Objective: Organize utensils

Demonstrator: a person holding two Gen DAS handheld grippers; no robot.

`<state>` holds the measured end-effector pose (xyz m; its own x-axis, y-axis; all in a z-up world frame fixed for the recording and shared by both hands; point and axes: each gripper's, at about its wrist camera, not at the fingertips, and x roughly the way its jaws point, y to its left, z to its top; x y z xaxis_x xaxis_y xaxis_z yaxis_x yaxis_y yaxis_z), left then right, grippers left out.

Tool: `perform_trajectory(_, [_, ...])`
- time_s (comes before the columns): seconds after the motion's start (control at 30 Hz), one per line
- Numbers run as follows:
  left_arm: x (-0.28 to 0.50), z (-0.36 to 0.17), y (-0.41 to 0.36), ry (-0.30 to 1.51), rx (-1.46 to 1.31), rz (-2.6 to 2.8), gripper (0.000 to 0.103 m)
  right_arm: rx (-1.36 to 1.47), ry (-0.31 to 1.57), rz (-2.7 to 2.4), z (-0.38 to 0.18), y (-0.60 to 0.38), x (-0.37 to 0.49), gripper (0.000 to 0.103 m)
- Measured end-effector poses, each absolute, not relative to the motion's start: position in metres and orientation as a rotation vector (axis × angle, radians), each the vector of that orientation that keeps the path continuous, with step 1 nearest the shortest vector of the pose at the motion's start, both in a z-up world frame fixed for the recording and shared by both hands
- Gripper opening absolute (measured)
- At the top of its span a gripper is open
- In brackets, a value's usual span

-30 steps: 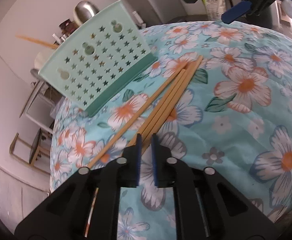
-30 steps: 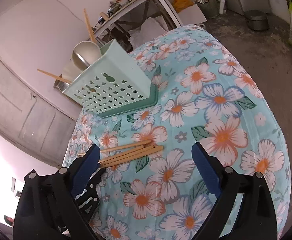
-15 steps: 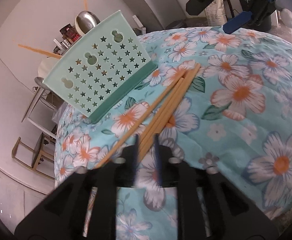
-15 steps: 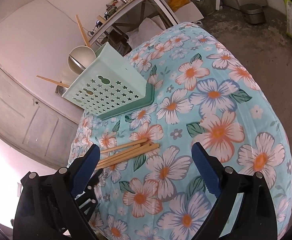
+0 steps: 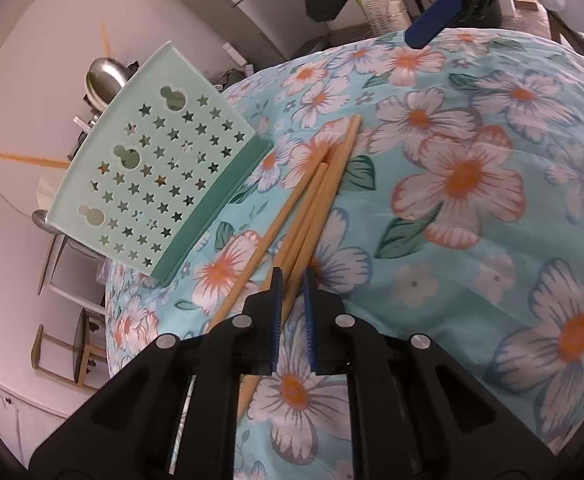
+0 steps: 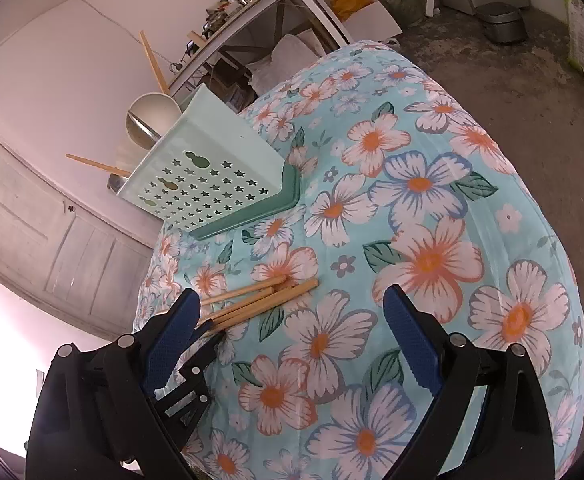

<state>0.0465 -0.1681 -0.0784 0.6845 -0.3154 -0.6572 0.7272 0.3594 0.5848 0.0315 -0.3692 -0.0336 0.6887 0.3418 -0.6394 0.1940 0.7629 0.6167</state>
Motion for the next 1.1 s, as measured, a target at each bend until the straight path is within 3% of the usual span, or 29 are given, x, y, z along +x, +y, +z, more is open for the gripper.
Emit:
perform_trajectory(0.43, [0.024, -0.062, -0.133, 0.656, 0.836, -0.791, 0.008, 0.733, 0.82, 0.089, -0.035, -0.375, 0.028, 0.091])
perform_trajectory(0.57, [0.03, -0.055, -0.124, 0.694, 0.721, -0.774, 0.035, 0.745, 0.83, 0.088, -0.038, -0.375, 0.028, 0.091])
perform_trajectory(0.8, [0.049, -0.05, -0.145, 0.781, 0.527, -0.827, 0.036, 0.759, 0.843, 0.093, -0.042, -0.371, 0.028, 0.091])
perform_trajectory(1.1, [0.078, -0.061, -0.19, 0.866, 0.517, -0.773, 0.031, 0.791, 0.866, 0.096, -0.053, -0.372, 0.028, 0.091])
